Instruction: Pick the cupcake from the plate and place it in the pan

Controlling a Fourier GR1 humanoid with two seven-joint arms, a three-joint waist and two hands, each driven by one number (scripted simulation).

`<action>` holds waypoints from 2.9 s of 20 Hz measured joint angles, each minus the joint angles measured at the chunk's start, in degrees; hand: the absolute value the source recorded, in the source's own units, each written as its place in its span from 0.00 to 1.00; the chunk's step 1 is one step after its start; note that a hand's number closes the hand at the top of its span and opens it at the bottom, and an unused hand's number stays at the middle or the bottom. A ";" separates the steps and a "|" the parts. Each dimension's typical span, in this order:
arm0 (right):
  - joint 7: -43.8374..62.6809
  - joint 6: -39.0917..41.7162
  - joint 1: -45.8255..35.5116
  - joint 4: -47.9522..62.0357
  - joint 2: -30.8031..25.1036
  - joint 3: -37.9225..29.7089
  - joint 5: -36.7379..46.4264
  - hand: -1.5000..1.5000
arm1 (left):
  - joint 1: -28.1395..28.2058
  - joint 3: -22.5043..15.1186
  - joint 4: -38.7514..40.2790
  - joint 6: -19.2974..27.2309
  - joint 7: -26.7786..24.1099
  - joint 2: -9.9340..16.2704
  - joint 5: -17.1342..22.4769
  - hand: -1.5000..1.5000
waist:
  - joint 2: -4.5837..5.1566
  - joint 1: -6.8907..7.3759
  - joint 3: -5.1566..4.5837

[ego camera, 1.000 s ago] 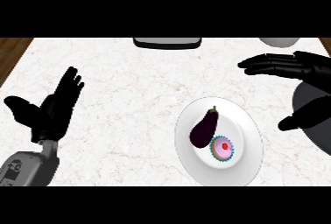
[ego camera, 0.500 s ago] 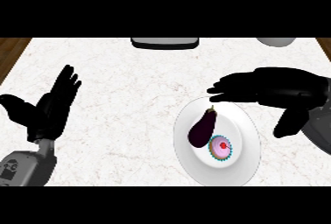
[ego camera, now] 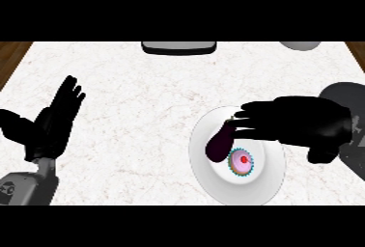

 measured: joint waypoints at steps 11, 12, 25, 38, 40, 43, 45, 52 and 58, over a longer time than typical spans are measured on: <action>5.07 2.88 7.38 -11.71 4.30 -3.00 8.87 0.00 | 0.50 1.57 -0.29 -1.60 0.33 -2.24 -2.70 0.50 | -0.02 -0.25 0.00; 5.44 3.74 7.59 -12.53 4.86 -3.56 9.02 0.00 | -0.12 2.05 0.51 -1.81 0.40 -2.45 -2.79 0.50 | 0.01 -0.26 0.00; 7.60 4.29 10.34 -7.55 14.74 -0.84 22.59 0.00 | 0.52 4.02 -3.26 -3.32 4.00 -3.98 -5.18 0.50 | 0.08 0.09 0.02; 4.29 2.14 11.61 -0.12 22.13 0.11 32.00 0.00 | -0.06 5.71 -0.83 -5.25 2.75 -7.11 -8.04 0.50 | 0.09 -0.03 0.01; 3.00 1.41 11.60 1.67 23.01 -0.50 32.72 0.00 | -0.25 6.17 -0.62 -5.69 2.60 -7.37 -8.21 0.50 | 0.10 -0.02 0.01; 2.14 0.32 12.46 3.64 24.90 -0.78 34.10 0.00 | -0.42 6.55 -1.39 -5.67 3.41 -7.84 -8.74 0.50 | 0.08 -0.03 0.01; 1.18 -0.43 12.66 5.29 25.52 -1.09 35.20 0.00 | 0.57 6.64 -2.65 -6.15 3.94 -7.93 -8.88 0.50 | 0.08 0.02 0.01; -1.54 -3.00 12.55 8.11 28.01 0.01 37.89 1.00 | 0.55 7.95 -2.92 -7.49 4.52 -7.92 -9.14 0.50 | -0.14 0.08 -0.07; -5.99 -7.55 12.67 10.85 29.80 -1.18 39.14 1.00 | 1.19 7.63 -2.84 -7.54 3.61 -9.57 -10.25 0.50 | -0.55 0.10 -0.22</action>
